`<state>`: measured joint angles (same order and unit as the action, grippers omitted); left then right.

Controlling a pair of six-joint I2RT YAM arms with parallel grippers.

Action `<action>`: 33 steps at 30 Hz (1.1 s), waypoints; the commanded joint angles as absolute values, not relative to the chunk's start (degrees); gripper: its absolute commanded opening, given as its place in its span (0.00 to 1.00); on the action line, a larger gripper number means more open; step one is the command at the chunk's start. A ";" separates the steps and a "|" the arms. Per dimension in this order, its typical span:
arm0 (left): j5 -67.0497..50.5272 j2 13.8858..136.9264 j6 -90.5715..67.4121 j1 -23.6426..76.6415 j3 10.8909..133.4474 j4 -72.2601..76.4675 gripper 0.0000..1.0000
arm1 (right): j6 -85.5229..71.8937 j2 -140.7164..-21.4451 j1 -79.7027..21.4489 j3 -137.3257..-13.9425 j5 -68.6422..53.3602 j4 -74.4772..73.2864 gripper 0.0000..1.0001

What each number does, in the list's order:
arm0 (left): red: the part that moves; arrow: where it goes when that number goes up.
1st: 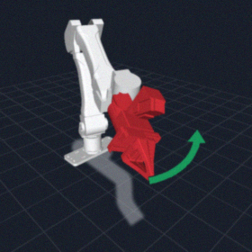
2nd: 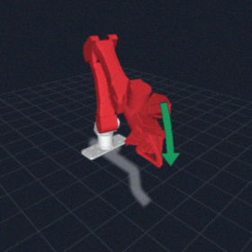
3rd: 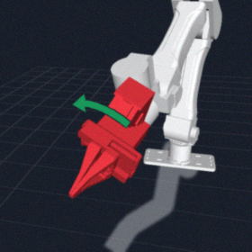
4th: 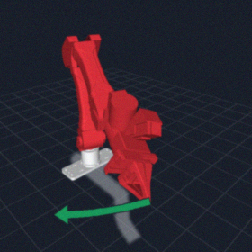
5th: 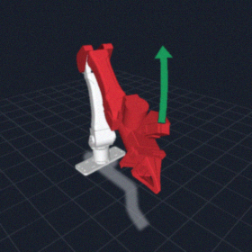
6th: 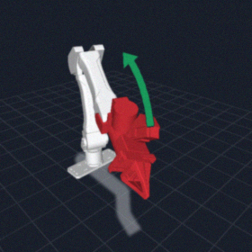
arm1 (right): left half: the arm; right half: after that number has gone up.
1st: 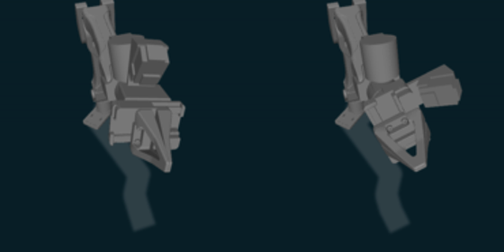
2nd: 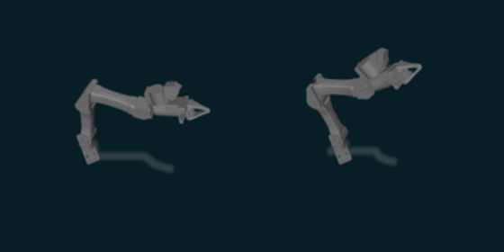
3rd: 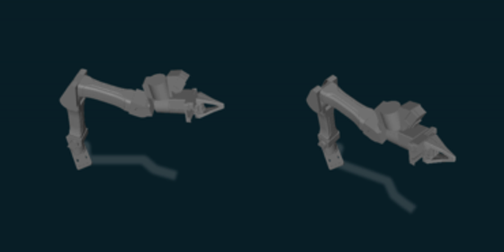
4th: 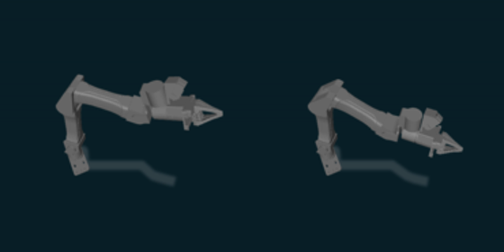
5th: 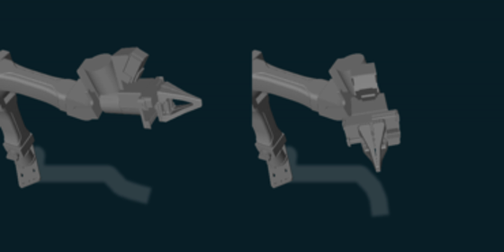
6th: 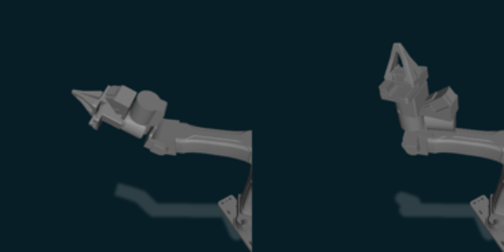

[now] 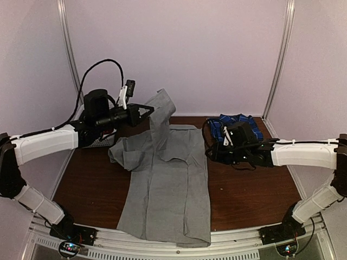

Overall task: Fold and stack the long sleeve shirts
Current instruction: Fold the flattened shirt at the center of the board, then place the sleeve of the 1/3-folded shirt.

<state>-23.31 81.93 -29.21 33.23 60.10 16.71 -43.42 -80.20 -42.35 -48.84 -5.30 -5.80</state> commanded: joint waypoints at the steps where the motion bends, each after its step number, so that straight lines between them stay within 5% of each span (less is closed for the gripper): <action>1: -26.66 81.60 -27.00 37.10 58.15 19.13 0.00 | -42.52 -84.80 -40.17 -50.80 -9.19 -0.17 0.33; 11: -30.00 88.39 -27.20 46.12 56.60 20.95 0.00 | -45.13 -88.25 -39.49 -50.19 -9.64 3.24 0.30; 33: -32.31 105.75 -28.63 60.05 55.08 24.24 0.00 | -45.85 -71.72 -43.13 -35.47 -7.05 -5.07 0.50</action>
